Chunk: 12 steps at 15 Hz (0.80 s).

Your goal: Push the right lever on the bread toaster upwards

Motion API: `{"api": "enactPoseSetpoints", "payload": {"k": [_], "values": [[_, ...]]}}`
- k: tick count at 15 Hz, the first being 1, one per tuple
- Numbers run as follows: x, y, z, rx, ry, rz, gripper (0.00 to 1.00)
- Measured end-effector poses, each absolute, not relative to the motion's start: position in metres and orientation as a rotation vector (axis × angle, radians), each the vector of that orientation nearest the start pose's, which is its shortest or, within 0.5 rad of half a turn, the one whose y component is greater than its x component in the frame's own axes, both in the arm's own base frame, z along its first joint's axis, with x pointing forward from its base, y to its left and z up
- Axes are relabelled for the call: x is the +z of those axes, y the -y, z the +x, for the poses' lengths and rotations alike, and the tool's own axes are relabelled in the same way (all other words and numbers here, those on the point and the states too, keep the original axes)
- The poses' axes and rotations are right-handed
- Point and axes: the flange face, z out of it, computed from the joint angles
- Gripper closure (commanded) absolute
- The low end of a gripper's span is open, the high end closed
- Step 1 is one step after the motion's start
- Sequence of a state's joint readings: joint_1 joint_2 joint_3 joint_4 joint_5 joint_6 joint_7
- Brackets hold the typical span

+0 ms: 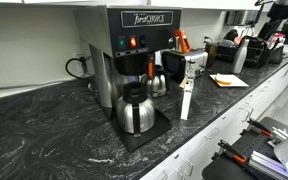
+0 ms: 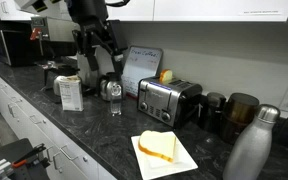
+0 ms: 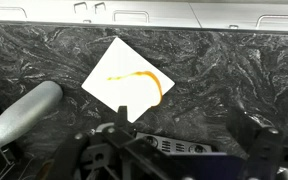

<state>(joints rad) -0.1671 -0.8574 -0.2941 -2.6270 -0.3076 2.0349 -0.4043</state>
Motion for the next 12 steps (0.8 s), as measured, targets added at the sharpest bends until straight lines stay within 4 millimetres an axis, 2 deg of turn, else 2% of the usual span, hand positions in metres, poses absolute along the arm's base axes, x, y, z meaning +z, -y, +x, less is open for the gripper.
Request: {"api": "enactPoseSetpoints", "payload": {"k": [7,12], "values": [[0.510,0.171,0.286,-0.322,0.185,-3.277,0.00],[0.489,0.177,0.294,-0.214,0.214,-3.261,0.00]]}}
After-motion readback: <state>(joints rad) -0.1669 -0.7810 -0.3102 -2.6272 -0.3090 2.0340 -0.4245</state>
